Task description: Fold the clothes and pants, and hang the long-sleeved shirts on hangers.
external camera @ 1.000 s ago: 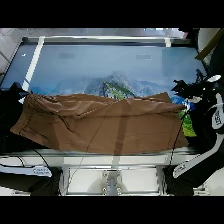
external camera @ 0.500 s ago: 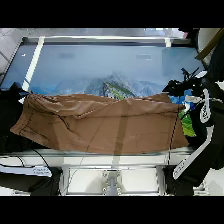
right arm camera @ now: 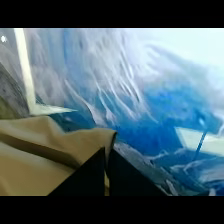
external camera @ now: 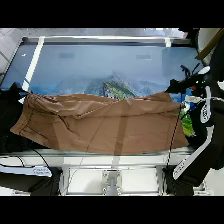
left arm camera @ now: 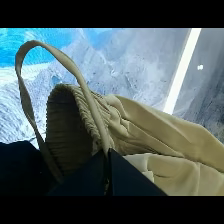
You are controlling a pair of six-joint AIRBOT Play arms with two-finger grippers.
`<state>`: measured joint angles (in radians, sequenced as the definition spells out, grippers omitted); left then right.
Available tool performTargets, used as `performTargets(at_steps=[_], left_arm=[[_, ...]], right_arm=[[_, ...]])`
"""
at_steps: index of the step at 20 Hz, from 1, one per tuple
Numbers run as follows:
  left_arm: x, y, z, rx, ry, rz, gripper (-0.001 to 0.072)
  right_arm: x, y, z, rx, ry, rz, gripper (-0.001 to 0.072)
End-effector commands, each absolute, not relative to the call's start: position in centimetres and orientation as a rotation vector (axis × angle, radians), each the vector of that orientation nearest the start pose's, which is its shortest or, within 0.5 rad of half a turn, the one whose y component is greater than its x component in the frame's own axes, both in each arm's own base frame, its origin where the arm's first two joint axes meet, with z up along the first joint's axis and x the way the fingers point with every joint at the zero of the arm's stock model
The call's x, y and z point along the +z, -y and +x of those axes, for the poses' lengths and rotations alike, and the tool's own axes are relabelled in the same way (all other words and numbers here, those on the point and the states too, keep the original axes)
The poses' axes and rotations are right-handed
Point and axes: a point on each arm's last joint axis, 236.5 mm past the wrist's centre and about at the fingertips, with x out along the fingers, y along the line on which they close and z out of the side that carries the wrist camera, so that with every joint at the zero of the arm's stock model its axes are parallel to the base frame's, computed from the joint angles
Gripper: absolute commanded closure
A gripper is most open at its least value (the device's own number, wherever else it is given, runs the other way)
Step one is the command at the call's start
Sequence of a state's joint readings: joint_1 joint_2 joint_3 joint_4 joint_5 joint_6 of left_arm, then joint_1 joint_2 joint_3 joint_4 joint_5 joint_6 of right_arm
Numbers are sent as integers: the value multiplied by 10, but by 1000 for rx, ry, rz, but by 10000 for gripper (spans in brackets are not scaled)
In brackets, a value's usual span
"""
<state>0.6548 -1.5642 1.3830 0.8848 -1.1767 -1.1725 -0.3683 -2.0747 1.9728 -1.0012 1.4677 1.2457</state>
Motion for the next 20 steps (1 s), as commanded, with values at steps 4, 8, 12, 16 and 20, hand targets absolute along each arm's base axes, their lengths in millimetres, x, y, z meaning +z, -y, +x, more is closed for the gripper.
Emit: performTargets(at_steps=[4, 8, 12, 16, 20], left_arm=[[58, -168, 478, -10, -765, -793, 681], [75, -192, 484, 78, -671, -821, 681], [71, -194, 477, 80, -695, -818, 681], [25, -206, 433, 208, -941, -733, 682], [1, -225, 398, 321, -1086, -642, 681]], right_arm=[[84, 92, 593, 213, -852, 374, 701], [137, 114, 586, 169, -729, 321, 702], [106, 114, 528, 228, -938, 254, 701], [29, 106, 461, 267, -1251, 259, 702], [-42, 96, 420, 225, -1409, 374, 700]])
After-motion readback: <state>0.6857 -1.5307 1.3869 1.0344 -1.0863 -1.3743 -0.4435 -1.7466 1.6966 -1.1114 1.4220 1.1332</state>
